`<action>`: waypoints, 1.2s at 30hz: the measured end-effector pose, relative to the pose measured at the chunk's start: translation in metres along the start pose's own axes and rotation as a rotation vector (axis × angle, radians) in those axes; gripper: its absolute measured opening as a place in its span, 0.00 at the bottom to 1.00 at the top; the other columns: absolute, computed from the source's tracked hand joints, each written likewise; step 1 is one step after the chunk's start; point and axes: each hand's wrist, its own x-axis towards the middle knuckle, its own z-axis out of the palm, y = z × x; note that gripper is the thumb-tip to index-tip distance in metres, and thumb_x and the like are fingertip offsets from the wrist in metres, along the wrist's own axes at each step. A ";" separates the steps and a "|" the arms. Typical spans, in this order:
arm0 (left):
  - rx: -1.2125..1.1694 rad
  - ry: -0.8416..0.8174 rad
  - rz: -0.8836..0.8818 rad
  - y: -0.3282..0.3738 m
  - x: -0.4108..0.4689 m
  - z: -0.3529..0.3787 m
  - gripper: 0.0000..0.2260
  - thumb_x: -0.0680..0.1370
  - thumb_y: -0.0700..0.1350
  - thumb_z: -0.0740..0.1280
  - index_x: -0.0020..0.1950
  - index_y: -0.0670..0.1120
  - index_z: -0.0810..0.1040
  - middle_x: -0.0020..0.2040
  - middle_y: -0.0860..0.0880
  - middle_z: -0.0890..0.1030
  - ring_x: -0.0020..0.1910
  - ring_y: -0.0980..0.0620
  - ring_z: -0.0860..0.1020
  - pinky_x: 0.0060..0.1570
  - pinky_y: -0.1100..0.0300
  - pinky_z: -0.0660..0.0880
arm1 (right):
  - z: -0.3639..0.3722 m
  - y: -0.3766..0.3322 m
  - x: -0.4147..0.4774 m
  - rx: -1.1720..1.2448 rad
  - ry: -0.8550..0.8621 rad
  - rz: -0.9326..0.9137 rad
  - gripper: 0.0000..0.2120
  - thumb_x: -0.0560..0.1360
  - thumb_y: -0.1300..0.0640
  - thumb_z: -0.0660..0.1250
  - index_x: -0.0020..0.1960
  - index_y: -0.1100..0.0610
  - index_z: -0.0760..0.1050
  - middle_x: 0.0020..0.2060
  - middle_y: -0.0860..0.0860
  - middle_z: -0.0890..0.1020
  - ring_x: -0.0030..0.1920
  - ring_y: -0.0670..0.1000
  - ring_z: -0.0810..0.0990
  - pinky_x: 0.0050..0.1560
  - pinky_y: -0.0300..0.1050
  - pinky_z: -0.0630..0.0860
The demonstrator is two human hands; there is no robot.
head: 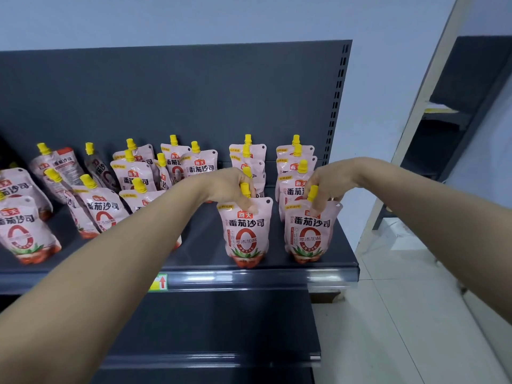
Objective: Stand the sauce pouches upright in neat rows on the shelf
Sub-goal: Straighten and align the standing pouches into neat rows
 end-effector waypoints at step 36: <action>0.039 0.340 0.004 -0.043 0.062 -0.021 0.07 0.70 0.34 0.73 0.48 0.36 0.84 0.46 0.41 0.84 0.43 0.47 0.78 0.54 0.53 0.78 | -0.012 0.009 0.054 -0.020 0.482 0.000 0.07 0.75 0.59 0.69 0.40 0.60 0.76 0.41 0.61 0.79 0.41 0.54 0.75 0.44 0.44 0.71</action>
